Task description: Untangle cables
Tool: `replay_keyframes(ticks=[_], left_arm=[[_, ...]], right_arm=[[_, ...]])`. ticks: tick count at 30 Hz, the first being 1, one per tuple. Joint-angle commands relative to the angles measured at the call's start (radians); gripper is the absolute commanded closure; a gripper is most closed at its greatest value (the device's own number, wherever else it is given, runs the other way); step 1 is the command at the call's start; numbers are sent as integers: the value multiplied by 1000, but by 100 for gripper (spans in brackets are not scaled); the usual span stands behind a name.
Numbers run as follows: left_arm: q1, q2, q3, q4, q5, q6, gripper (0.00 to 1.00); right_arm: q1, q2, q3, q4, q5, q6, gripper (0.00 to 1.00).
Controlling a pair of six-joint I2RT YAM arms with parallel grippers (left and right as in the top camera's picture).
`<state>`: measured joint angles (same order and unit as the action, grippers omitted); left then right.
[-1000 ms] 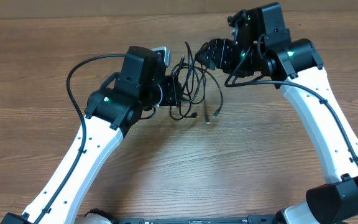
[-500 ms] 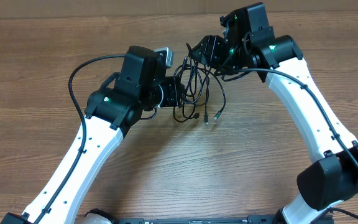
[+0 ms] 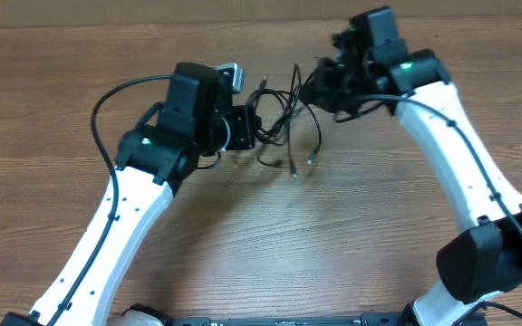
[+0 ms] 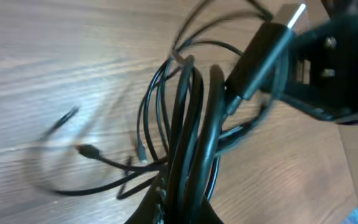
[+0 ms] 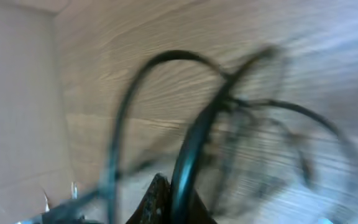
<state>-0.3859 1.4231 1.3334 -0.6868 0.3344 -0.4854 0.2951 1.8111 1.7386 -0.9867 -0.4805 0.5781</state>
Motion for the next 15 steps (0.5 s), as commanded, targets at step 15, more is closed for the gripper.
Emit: replay_keyframes(ticks=[15], left_arm=[[151, -106, 89, -108, -5, 129, 96]], right_arm=[[-533, -17, -18, -284, 359, -109, 96]])
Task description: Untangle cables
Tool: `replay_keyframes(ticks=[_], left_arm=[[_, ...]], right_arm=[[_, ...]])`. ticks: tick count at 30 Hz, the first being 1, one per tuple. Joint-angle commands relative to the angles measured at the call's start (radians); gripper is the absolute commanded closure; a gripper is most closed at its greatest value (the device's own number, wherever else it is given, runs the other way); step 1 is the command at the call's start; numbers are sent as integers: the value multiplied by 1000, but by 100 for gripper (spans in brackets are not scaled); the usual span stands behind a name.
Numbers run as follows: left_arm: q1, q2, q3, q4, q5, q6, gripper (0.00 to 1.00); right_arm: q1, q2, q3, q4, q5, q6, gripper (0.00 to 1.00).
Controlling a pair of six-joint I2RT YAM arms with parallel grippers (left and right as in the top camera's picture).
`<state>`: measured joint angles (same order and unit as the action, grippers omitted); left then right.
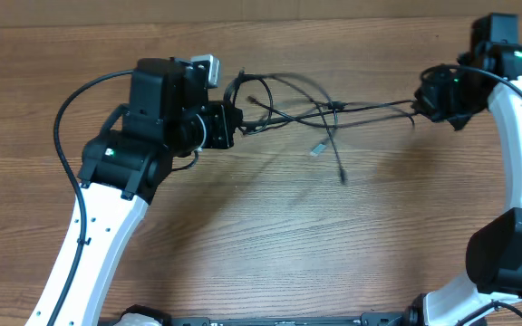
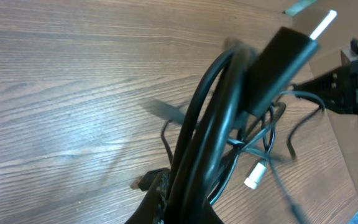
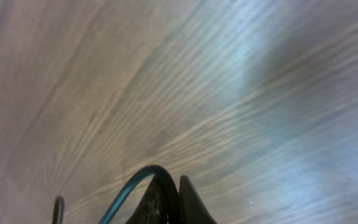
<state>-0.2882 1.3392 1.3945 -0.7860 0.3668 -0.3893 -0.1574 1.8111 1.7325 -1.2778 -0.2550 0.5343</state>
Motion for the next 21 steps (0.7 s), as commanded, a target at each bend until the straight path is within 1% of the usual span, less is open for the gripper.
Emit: replay_keyframes(ticks=[1, 5, 7, 8, 9, 10, 11, 13, 15, 16, 17, 21], left_arm=[[60, -23, 28, -10, -37, 47, 96], [62, -23, 28, -13, -37, 118, 96], [61, -23, 28, -18, -37, 132, 96], [61, -23, 28, -20, -36, 132, 96], [61, -23, 28, -22, -33, 132, 96], [59, -23, 28, -24, -32, 132, 96], [57, -22, 28, -26, -31, 131, 96], [57, -22, 28, -27, -8, 131, 96], [55, -21, 28, -26, 24, 131, 96], [53, -19, 28, -25, 28, 131, 96], [51, -19, 28, -26, 28, 131, 96], [51, -19, 28, -26, 42, 129, 96]], right_arm=[[-95, -17, -12, 2, 135, -89, 96], [-149, -16, -12, -16, 115, -159, 96], [-170, -16, -11, -15, -15, -277, 96], [-174, -16, -11, -15, -87, -336, 93], [-174, -16, -11, -18, -171, -409, 89], [-174, -17, -10, -24, -232, -459, 83], [-171, -18, -8, -28, -268, -481, 76], [-153, -18, 0, -43, -330, -533, 59], [-128, -19, 12, -56, -372, -579, 40], [-112, -19, 19, -61, -388, -592, 34], [-98, -20, 26, -64, -392, -592, 29], [-29, -37, 42, -61, -457, -593, 25]])
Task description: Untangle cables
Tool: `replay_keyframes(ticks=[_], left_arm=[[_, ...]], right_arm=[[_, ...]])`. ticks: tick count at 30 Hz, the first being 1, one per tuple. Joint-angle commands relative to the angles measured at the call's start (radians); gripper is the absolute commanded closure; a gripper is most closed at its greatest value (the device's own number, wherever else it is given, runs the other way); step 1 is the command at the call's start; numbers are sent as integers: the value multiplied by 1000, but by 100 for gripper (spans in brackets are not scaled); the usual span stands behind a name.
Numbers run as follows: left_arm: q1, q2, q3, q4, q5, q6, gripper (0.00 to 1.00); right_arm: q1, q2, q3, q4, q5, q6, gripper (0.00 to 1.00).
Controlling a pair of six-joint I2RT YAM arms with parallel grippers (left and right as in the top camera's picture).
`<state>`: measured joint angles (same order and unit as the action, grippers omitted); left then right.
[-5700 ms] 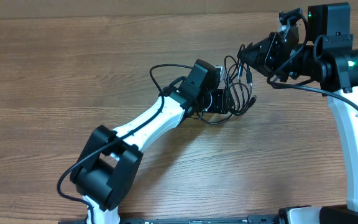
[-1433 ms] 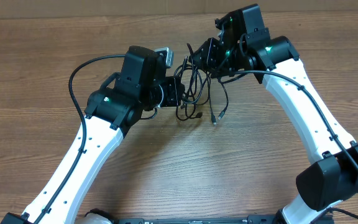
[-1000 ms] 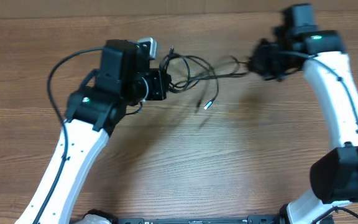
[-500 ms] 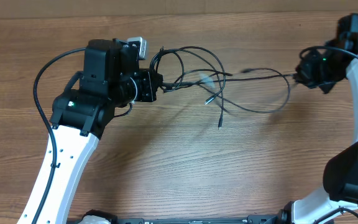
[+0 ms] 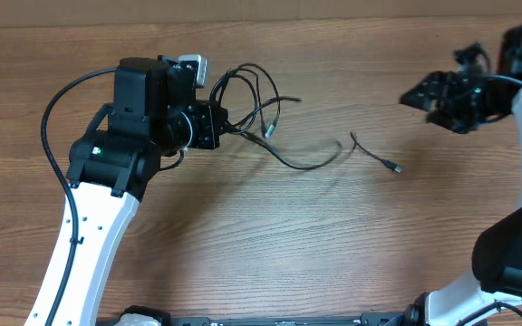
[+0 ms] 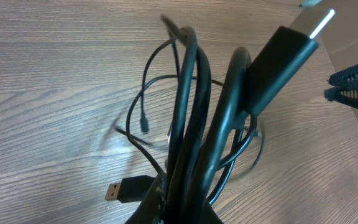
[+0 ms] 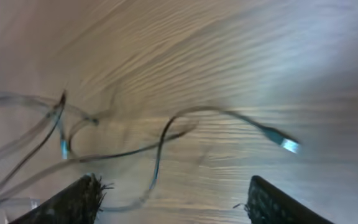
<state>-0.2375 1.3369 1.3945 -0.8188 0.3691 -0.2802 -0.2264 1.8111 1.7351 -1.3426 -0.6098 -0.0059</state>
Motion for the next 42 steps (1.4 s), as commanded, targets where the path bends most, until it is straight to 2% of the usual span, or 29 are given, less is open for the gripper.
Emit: replay_keyframes(ticks=[1, 5, 9, 17, 22, 28, 42], left_arm=[[2, -17, 28, 8, 49, 17, 96], [2, -17, 28, 17, 49, -47, 96], [2, -17, 27, 21, 44, -74, 96], [1, -4, 27, 14, 40, -30, 96], [2, 18, 27, 10, 39, -29, 96], [1, 51, 27, 0, 40, -31, 96], [1, 56, 27, 10, 48, -10, 96]], right_arm=[[59, -42, 40, 6, -127, -52, 25], [151, -47, 40, 21, -203, -27, 24], [264, -47, 39, 57, -200, 187, 25], [406, -35, 38, 165, -204, 400, 24], [441, -17, 38, 199, -253, 441, 27], [447, -15, 38, 269, -252, 569, 31], [570, -7, -17, 412, -94, 689, 32]])
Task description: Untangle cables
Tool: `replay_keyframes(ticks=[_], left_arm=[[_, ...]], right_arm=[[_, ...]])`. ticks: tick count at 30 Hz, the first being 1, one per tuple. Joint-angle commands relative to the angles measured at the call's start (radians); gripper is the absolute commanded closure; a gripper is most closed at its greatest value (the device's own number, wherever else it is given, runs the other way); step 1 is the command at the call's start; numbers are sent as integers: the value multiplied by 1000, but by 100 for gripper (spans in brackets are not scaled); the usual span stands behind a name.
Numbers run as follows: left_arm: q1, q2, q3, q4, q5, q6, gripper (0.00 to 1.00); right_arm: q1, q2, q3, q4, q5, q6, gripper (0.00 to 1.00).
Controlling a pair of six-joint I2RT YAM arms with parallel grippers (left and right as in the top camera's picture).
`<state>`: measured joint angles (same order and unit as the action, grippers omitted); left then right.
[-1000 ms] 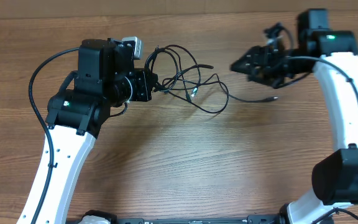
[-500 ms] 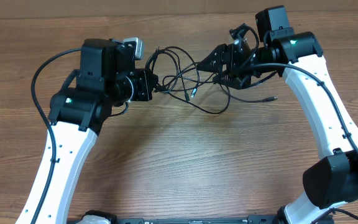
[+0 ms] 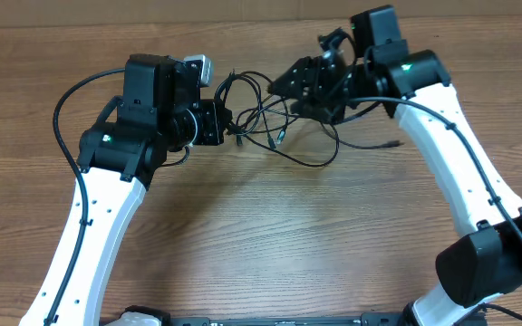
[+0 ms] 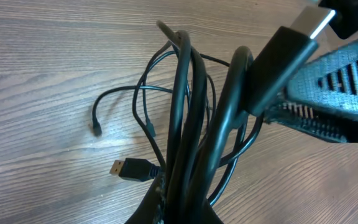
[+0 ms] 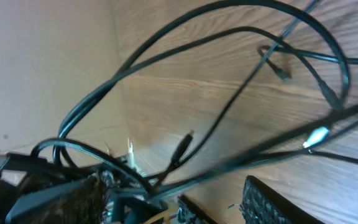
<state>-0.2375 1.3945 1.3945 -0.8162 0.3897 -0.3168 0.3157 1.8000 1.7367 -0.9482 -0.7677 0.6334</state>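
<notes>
A tangle of thin black cables (image 3: 270,127) hangs between the two arms at the back of the wooden table (image 3: 270,244). My left gripper (image 3: 227,123) is shut on a thick bundle of the cables (image 4: 191,137). From that bundle stick out a long black plug with a white tip (image 4: 284,56) and a USB plug (image 4: 129,169). My right gripper (image 3: 285,91) stands open right at the tangle, its ridged fingers (image 4: 334,93) beside the bundle. Strands (image 5: 229,106) cross in front of its jaws; none is gripped.
One loose cable runs off to the right and ends in a small plug (image 3: 392,143) lying on the table. A loop (image 3: 315,161) sags toward the table's middle. Cardboard wall (image 5: 36,74) stands behind the table.
My right gripper, open at the far right edge then, is now back at the tangle beside the left gripper, still open. The left gripper still holds the bundle.
Both grippers were close together, each shut on part of the tangle. Then the right one was far to the right with a cable stretched taut. Then it was open and that cable lay loose on the table. Now it is back at the tangle.
</notes>
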Motion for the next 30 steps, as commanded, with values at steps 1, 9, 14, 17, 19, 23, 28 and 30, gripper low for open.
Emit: replay_keyframes(ticks=[1, 9, 14, 17, 19, 23, 28, 30], left_arm=[[1, -1, 27, 4, 30, 26, 96], [3, -4, 28, 3, 58, 26, 96], [3, -14, 28, 5, 84, 44, 96], [3, -19, 28, 5, 96, 52, 96], [3, -20, 28, 4, 97, 60, 96], [3, -20, 28, -5, 39, 71, 96], [3, -20, 28, -46, -84, 71, 96], [3, -20, 28, -50, -89, 85, 96]], right_arm=[[45, 14, -19, 26, 103, 60, 33], [96, 75, -19, 68, 211, 141, 40], [103, 103, -19, 100, 237, 155, 56], [103, 111, -19, 98, 254, 155, 71], [97, 112, -19, 86, 280, 147, 89], [36, 111, -19, 16, 313, 45, 96], [-126, 111, -19, -169, 470, -62, 96], [-193, 111, -19, -230, 574, -67, 96]])
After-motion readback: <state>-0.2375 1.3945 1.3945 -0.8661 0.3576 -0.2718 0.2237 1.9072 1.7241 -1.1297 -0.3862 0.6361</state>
